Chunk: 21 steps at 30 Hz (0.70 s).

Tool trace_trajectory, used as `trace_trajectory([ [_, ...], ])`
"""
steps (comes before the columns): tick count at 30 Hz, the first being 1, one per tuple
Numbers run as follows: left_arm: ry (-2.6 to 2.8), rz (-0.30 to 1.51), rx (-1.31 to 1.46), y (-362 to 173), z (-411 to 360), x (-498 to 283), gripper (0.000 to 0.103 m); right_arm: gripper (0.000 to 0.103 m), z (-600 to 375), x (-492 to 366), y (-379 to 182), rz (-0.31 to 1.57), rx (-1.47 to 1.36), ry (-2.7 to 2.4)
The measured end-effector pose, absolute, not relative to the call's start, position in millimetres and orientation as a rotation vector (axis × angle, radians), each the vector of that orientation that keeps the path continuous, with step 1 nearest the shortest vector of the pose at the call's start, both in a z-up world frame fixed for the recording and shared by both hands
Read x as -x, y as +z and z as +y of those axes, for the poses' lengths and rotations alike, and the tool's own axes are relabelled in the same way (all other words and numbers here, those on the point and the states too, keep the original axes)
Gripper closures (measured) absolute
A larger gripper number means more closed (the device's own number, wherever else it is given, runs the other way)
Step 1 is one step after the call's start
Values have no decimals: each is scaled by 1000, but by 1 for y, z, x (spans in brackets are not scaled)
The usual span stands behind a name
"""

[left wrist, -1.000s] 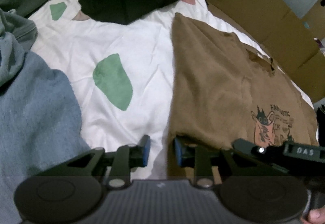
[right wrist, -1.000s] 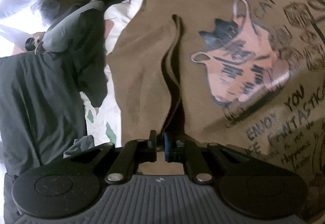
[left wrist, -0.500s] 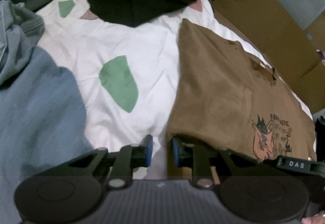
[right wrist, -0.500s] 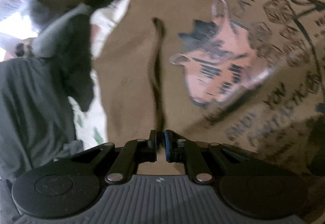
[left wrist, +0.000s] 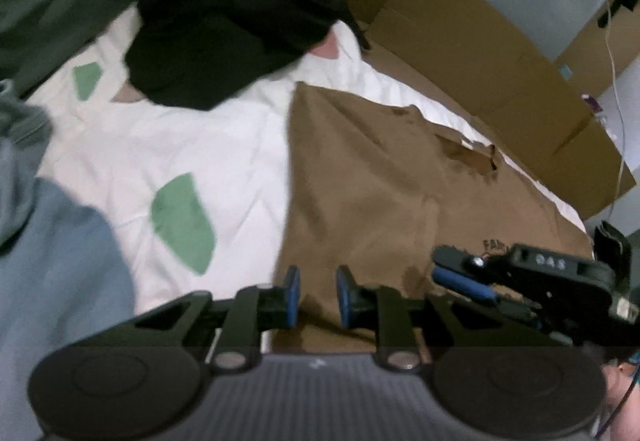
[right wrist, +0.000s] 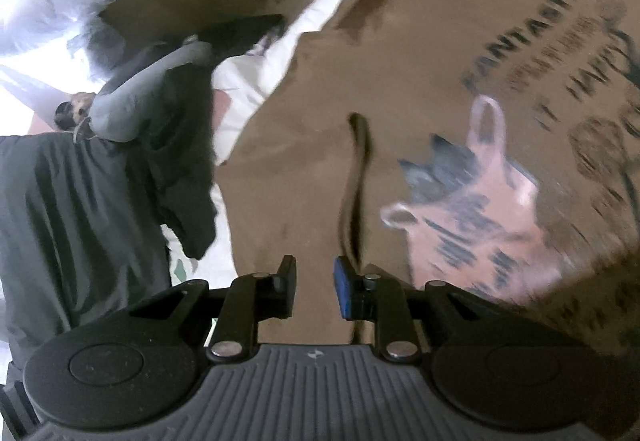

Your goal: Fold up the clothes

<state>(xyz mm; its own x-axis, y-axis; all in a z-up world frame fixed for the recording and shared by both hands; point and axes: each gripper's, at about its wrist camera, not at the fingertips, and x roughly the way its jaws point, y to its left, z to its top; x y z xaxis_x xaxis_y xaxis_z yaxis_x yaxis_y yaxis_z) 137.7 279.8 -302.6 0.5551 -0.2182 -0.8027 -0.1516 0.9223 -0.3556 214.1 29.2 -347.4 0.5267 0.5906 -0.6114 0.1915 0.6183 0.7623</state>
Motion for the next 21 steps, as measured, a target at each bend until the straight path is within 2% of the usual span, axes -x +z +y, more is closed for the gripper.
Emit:
trace_trajectory([
  [8, -21, 1062, 411, -338, 279, -149, 84, 79, 37, -245, -363, 1075, -810, 263],
  [11, -11, 1070, 416, -346, 283, -142, 95, 82, 31, -250, -368, 1076, -788, 250],
  [21, -42, 1032, 409, -322, 290, -144, 94, 83, 24, -233, -358, 1031, -830, 264],
])
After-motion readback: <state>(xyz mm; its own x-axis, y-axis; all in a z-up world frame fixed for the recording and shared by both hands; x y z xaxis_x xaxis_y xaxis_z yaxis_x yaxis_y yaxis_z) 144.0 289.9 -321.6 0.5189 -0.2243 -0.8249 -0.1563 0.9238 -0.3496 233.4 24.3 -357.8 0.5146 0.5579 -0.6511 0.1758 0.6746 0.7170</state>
